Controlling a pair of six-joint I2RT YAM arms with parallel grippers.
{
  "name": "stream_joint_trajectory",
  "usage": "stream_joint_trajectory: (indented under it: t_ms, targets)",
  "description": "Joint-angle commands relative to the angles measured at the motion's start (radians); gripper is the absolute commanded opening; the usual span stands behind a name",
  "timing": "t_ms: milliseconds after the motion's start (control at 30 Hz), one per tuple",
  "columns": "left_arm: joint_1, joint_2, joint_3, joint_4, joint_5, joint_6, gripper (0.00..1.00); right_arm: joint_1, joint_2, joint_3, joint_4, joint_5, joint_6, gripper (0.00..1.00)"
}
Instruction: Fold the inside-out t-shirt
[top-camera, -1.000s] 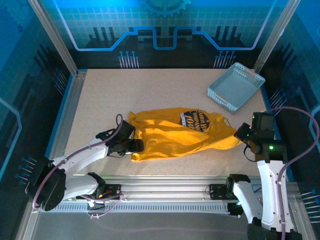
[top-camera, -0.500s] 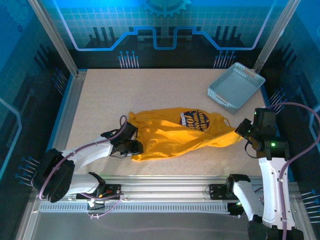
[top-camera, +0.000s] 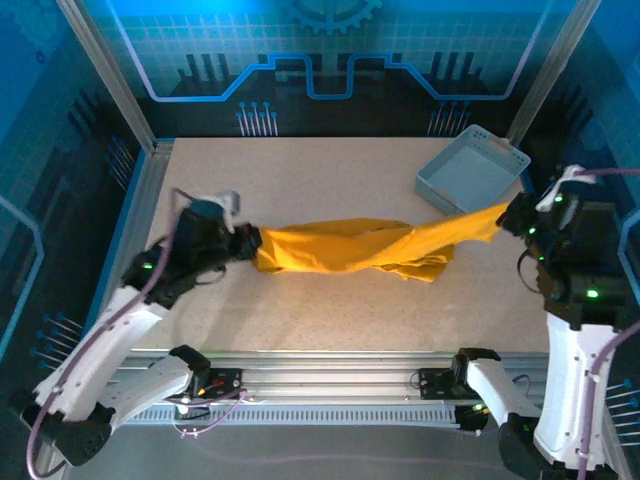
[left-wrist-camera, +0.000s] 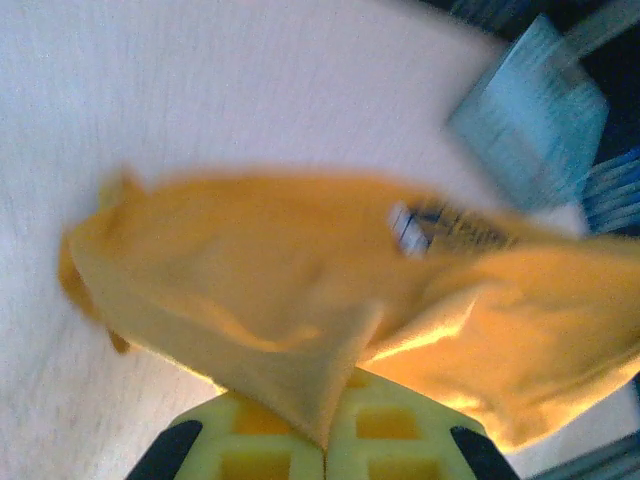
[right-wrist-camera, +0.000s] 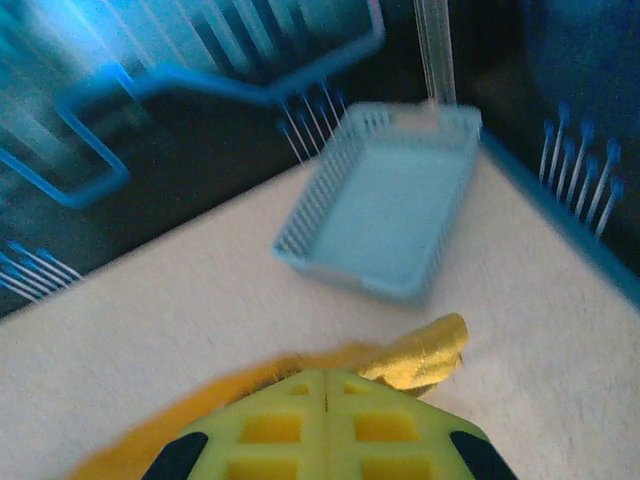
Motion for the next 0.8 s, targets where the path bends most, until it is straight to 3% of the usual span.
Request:
stream_joint_trajectory:
  t_ms: [0,233,300,500,633,767]
  targets:
    - [0.039,0.006,0.253,-0.151,-0.073,0.106,0.00,-0.015,0.049,0.252,0.008,0.011,-0.059,0.00]
    - [0.046,0.100,0.755,-0.261,-0.135,0.191,0.00,-0.012,0.276,0.947,-0.076,0.024,-0.119,0.00]
    - [0.047,0.094,0.831,-0.259,-0.151,0.193,0.00,0.004,0.306,1.049,-0.043,0.025,-0.139,0.00]
    - [0.046,0.036,0.834,-0.165,-0.175,0.202,0.00,0.117,0.223,0.945,0.233,0.019,-0.217,0.00]
    - [0.046,0.069,0.774,-0.159,-0.223,0.216,0.00,0.199,0.265,0.940,0.287,0.010,-0.290,0.00]
    - [0.049,0.145,0.668,-0.142,-0.329,0.223,0.00,0.212,0.393,0.930,0.263,-0.085,-0.338,0.00]
